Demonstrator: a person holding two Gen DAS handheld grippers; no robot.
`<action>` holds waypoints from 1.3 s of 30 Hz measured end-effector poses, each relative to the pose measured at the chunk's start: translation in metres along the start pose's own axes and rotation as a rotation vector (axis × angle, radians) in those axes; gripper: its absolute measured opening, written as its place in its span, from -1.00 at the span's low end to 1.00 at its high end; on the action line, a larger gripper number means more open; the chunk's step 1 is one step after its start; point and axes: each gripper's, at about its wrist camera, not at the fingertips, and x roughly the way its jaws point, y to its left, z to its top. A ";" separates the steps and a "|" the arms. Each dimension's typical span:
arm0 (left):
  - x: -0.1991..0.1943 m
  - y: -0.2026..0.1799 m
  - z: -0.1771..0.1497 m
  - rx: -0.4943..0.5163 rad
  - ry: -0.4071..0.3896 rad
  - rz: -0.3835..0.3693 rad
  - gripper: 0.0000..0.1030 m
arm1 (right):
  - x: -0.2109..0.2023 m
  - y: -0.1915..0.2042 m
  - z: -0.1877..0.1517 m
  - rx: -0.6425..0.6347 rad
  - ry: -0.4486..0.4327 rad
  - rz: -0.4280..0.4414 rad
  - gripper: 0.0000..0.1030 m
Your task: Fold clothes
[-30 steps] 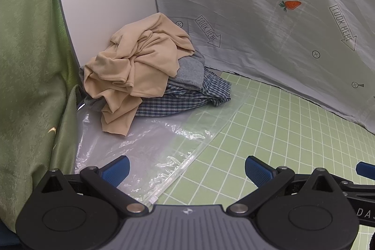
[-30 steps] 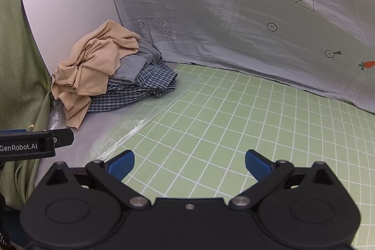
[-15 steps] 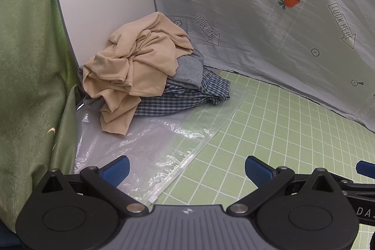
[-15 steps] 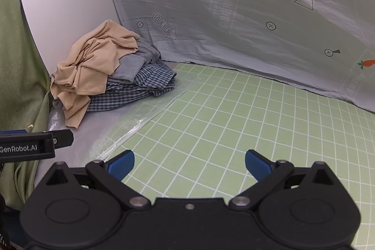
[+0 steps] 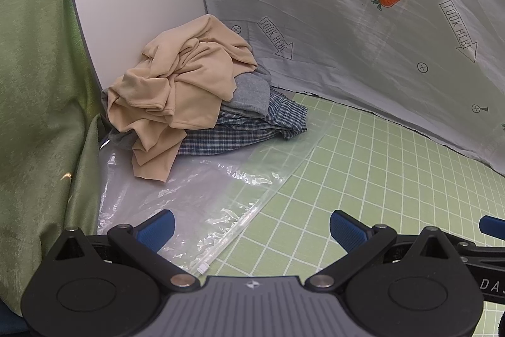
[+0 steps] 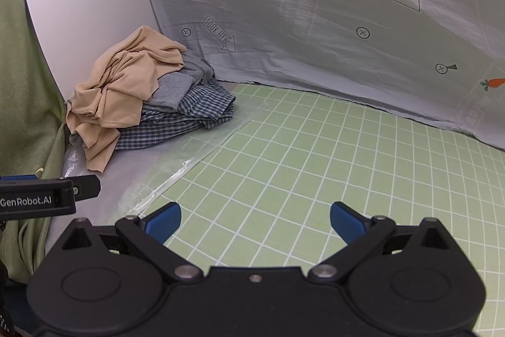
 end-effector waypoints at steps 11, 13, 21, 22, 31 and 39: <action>0.001 -0.001 0.001 0.003 0.007 0.004 1.00 | 0.000 -0.002 0.001 0.003 0.002 0.003 0.98; 0.002 -0.001 0.000 0.004 0.009 0.005 1.00 | 0.001 -0.001 0.000 0.005 0.004 0.002 0.98; 0.006 0.000 0.001 0.001 0.019 0.005 1.00 | 0.004 -0.002 0.001 0.008 0.012 0.000 0.98; 0.007 0.000 0.002 0.000 0.020 0.004 1.00 | 0.005 -0.002 0.001 0.009 0.013 -0.001 0.98; 0.021 0.000 0.006 -0.019 0.039 0.001 1.00 | 0.013 -0.004 0.004 0.004 0.024 -0.008 0.98; 0.039 0.011 0.034 -0.015 0.039 0.030 1.00 | 0.034 -0.002 0.019 -0.008 0.033 -0.010 0.98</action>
